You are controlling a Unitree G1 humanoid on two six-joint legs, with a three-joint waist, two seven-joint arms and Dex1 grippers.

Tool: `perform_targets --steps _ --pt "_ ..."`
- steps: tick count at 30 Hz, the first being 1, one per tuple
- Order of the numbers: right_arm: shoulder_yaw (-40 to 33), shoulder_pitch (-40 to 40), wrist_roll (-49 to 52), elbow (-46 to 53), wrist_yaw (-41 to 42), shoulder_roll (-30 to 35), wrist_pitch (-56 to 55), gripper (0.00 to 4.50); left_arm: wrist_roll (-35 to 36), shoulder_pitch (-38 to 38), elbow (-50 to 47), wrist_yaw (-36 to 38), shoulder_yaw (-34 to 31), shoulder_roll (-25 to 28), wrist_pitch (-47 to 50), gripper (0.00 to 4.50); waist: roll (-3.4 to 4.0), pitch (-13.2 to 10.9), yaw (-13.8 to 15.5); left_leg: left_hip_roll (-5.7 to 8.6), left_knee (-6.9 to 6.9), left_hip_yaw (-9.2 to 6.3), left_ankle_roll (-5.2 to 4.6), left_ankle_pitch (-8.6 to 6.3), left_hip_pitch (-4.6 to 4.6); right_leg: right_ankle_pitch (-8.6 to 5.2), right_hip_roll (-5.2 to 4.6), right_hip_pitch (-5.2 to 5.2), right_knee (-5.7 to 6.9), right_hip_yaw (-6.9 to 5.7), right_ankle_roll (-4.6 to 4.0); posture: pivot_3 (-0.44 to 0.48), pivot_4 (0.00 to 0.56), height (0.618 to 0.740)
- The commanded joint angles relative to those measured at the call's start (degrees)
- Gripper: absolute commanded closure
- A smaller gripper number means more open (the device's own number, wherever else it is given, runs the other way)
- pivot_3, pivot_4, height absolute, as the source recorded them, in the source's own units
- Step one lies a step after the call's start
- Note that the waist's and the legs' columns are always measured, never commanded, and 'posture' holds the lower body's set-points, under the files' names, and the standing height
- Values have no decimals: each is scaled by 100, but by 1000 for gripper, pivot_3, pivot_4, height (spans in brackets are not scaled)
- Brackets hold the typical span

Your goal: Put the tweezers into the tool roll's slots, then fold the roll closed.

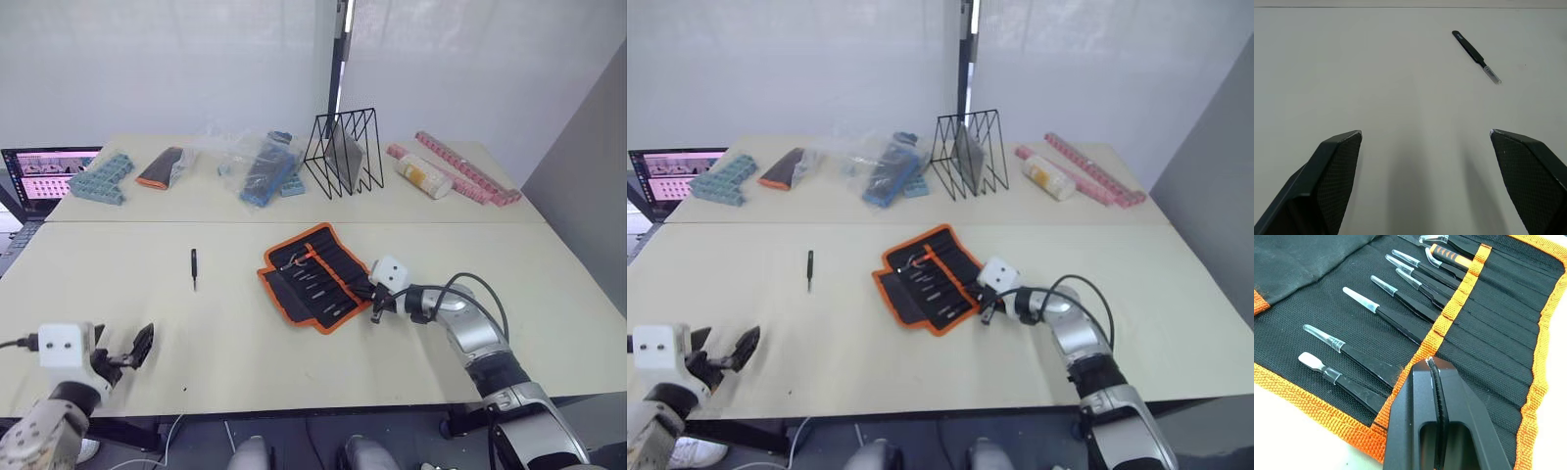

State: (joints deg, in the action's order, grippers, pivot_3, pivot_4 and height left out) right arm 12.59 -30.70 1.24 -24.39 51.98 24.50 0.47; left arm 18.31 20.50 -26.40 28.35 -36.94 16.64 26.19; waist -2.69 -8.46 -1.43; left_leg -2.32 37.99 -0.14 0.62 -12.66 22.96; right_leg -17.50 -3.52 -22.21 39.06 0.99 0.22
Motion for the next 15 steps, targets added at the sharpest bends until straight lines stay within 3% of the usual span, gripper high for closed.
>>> perform_targets --steps 1,8,15 --pt "337 213 -198 -306 219 -78 147 4500 75 202 74 20 -60 -73 -607 42 1 -1 5 -3 0 1 0 0 0 -2 1 -1 0 -1 -3 0 150 685" --pt "359 205 -232 -340 225 -90 126 4500 213 142 177 -119 78 26 -746 42 2 -1 11 -15 0 9 0 -4 -1 -6 11 -2 0 -2 -10 0 150 685" --pt "367 267 -240 -258 161 -133 160 4500 604 -777 -10 -708 335 305 223 42 0 0 15 -19 0 10 0 -4 -4 -5 22 -2 1 -4 -9 0 150 685"
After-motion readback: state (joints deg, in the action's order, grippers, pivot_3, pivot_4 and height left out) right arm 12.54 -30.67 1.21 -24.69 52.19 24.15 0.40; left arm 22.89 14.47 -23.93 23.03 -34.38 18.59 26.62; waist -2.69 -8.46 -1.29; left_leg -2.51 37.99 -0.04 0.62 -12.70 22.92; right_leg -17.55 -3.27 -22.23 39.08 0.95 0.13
